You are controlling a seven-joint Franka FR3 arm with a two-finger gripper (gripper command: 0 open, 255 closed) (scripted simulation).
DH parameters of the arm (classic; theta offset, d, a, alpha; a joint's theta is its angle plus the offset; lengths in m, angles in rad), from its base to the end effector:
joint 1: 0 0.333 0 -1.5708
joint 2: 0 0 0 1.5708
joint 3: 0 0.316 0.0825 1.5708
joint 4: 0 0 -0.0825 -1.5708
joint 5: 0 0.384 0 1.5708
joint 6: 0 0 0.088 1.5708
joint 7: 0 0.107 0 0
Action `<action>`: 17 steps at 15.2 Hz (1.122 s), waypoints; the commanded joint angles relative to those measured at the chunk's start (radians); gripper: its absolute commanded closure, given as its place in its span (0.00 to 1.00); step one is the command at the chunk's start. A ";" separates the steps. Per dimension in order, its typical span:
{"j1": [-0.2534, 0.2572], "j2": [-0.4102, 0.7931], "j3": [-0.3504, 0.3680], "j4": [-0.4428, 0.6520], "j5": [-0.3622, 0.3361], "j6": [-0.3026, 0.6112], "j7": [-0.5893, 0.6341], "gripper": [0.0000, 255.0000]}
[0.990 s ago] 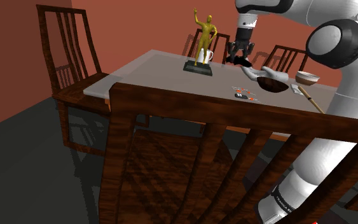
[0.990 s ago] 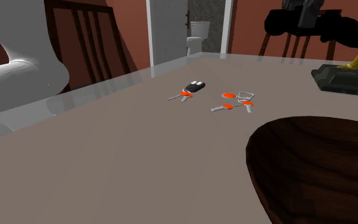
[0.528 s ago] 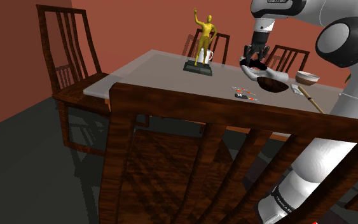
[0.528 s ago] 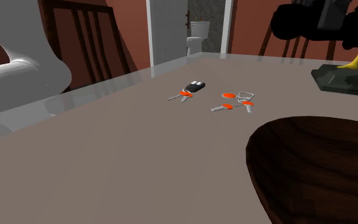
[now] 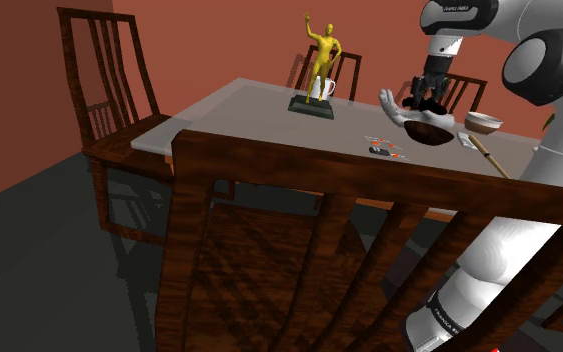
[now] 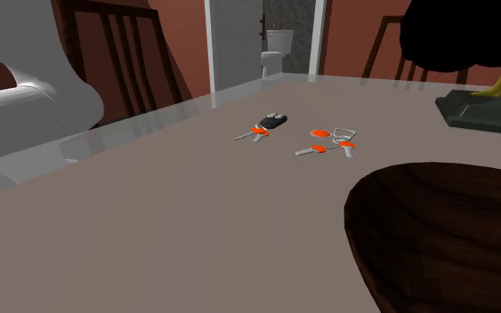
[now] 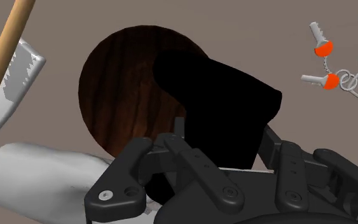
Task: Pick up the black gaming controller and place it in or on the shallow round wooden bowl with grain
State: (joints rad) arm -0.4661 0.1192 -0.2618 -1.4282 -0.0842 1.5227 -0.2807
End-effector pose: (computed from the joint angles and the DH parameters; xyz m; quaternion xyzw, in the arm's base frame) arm 0.4376 -0.3892 0.6222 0.9733 -0.2222 -0.0367 0.0453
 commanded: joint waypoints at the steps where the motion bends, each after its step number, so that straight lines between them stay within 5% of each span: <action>1: -0.029 0.021 -0.021 0.021 0.006 0.005 -0.048 1.00; 4: -0.077 0.049 -0.052 0.053 0.018 0.008 -0.126 1.00; 17: -0.068 0.011 -0.049 -0.168 0.006 0.191 -0.101 1.00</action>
State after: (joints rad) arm -0.5347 0.1322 -0.3104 -1.5809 -0.0778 1.6994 -0.3836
